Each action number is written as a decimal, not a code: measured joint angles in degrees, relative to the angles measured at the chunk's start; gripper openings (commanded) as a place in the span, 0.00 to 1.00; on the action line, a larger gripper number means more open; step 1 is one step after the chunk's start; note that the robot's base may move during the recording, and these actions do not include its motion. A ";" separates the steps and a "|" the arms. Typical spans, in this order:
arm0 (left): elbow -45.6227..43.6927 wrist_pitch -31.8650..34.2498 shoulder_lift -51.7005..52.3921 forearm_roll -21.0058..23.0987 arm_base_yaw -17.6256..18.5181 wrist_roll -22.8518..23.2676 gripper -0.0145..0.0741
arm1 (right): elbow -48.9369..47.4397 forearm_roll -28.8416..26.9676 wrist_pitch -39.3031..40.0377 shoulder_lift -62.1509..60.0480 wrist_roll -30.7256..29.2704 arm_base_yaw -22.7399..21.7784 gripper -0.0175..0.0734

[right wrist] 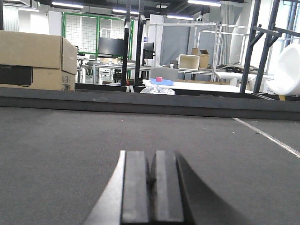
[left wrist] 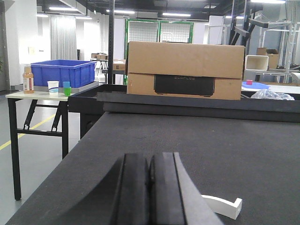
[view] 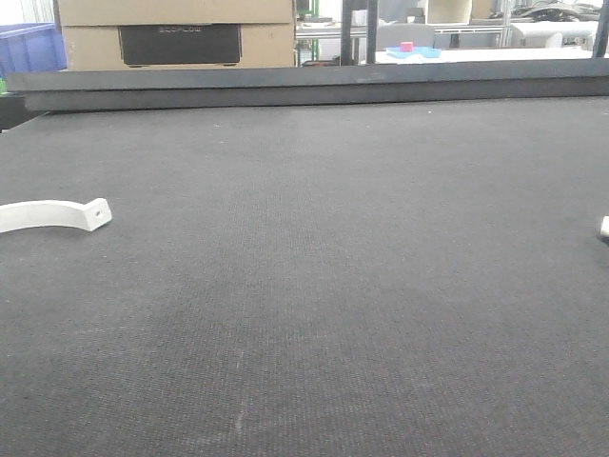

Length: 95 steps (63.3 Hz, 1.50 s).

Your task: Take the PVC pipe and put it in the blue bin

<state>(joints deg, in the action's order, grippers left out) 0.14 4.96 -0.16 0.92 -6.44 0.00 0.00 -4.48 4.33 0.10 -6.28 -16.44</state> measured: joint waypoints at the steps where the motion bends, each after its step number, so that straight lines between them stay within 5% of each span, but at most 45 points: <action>1: 0.00 0.00 0.00 0.00 0.00 0.00 0.04 | 0.00 0.00 0.00 0.00 0.00 0.00 0.01; 36: 0.00 0.00 0.00 0.00 0.00 0.00 0.04 | -1.79 -1.96 5.71 0.00 0.11 0.00 0.01; 60: 0.00 0.13 0.00 -0.03 0.00 0.00 0.04 | -16.63 -2.45 -6.95 0.88 0.11 0.00 0.01; 77: 0.00 8.58 0.00 0.42 0.00 0.00 0.04 | -26.89 -2.50 -19.24 12.67 0.11 0.00 0.01; 95: -8.98 -9.37 -0.78 1.63 0.00 0.00 0.04 | -35.96 -2.50 -26.55 29.87 0.11 0.31 0.01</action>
<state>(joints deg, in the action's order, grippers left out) -8.84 -4.41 -0.94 2.55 -6.44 0.00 -35.96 -6.98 -22.22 29.97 -6.17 -16.14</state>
